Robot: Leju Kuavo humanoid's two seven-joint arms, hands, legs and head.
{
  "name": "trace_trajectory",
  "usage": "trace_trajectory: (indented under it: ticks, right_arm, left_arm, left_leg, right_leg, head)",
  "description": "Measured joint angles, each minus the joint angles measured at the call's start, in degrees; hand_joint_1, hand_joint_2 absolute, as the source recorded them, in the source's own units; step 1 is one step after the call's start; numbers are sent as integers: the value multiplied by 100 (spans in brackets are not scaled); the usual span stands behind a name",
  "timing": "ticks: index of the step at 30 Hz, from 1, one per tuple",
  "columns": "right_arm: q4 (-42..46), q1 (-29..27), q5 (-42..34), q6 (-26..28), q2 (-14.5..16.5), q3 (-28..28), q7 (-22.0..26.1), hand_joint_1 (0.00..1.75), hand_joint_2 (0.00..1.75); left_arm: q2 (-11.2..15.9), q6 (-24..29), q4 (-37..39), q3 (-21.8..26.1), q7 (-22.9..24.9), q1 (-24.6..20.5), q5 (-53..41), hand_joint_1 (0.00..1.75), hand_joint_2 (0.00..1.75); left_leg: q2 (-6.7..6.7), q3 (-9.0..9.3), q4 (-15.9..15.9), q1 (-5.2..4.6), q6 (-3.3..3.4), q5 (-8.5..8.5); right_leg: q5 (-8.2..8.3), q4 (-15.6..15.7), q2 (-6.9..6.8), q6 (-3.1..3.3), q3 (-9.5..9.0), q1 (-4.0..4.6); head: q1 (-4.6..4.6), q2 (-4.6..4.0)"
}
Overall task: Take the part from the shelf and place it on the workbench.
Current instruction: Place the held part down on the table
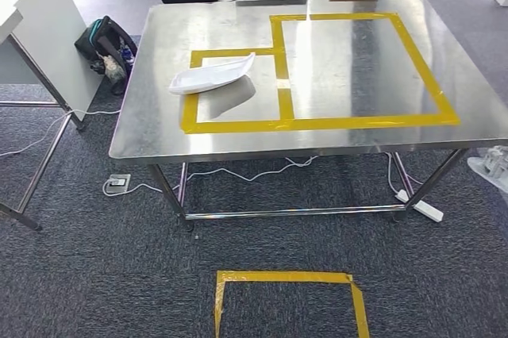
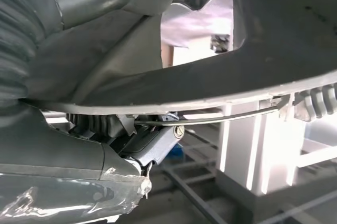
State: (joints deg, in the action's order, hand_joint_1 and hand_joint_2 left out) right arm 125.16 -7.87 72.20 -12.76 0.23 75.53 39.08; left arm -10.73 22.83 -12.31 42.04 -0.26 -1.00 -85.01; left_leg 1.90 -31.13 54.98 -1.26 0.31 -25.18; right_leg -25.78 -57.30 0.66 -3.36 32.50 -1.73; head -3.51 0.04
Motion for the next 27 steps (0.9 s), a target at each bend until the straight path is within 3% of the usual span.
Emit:
trace_trajectory:
  ticks: [12,27]
  right_arm:
    - [-468,279,69,117,198,209,75,175,175]
    - [-1021,307,-268,-415,186,-101,19,175,175]
  left_arm:
    - [14,46,0,10,132,-10,-14,0,175]
    - [31,-35,0,10,184,-33,-16,0,175]
  left_leg:
    - [0,-1,0,-4,18,-3]
    - [0,-5,0,-5,21,-3]
  right_leg:
    - [3,10,-3,-5,-12,-3]
    - [4,10,-3,-7,-16,-3]
  head:
    - [1,-1]
    - [0,0]
